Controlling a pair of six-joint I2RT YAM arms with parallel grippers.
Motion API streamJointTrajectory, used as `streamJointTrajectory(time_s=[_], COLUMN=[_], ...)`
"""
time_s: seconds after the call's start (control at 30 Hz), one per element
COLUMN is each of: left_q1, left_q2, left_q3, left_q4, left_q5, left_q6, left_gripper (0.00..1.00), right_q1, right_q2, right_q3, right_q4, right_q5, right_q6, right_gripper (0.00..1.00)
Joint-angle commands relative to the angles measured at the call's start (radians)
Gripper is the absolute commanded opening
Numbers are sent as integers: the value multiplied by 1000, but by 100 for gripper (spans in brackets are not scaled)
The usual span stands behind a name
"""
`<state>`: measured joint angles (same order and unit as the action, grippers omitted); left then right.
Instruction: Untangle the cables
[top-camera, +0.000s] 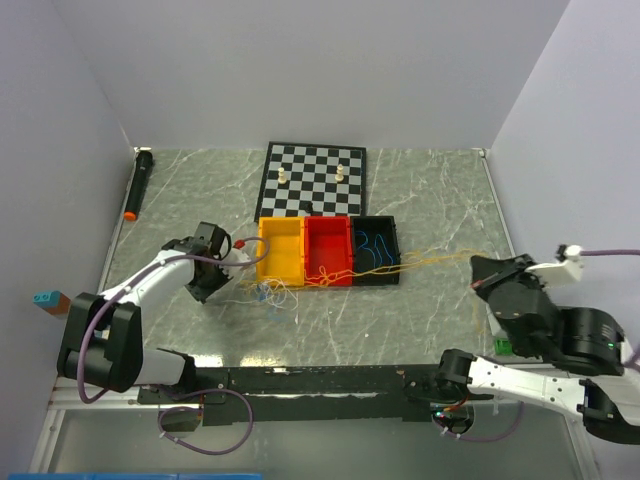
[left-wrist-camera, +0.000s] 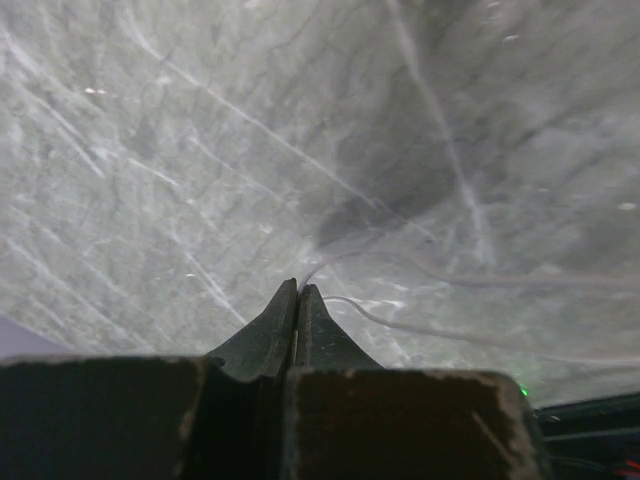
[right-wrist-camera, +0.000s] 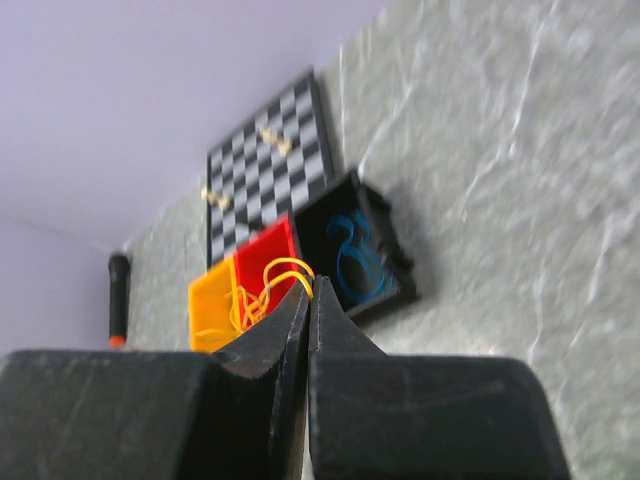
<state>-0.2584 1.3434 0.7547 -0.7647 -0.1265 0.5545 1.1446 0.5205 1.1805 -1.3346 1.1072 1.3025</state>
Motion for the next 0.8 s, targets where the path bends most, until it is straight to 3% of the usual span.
streamJointTrajectory(time_s=[0.0, 0.23, 0.37, 0.47, 0.5, 0.53, 0.6, 0.63, 0.77], left_q1=[10, 21, 22, 22, 22, 22, 21, 19, 8], left_q2=[0, -4, 2, -1, 0, 2, 5, 5, -10], left_q3=[-38, -106, -117, -75, -40, -3, 101, 148, 332], left_q4=[65, 130, 151, 124, 99, 67, -10, -51, -189], left_q5=[-114, -170, -197, -151, -115, -73, 49, 104, 296], left_q6=[50, 82, 93, 73, 59, 42, 7, -7, -30], left_gripper=[1, 1, 1, 1, 1, 1, 5, 8, 21], right_q1=[-20, -22, -20, -20, -20, -20, -20, -20, -20], right_q2=[-34, -115, -224, -287, -280, -258, -174, -136, -21], right_q3=[122, 185, 73, -49, -74, -74, 2, 28, 32], right_q4=[-221, 44, 575, 897, 925, 861, 525, 411, 421], right_q5=[203, 321, 370, 304, 295, 263, 174, 163, 68], right_q6=[-167, -552, -1076, -1329, -1348, -1233, -893, -822, -801], right_gripper=[0, 0, 0, 0, 0, 0, 0, 0, 0])
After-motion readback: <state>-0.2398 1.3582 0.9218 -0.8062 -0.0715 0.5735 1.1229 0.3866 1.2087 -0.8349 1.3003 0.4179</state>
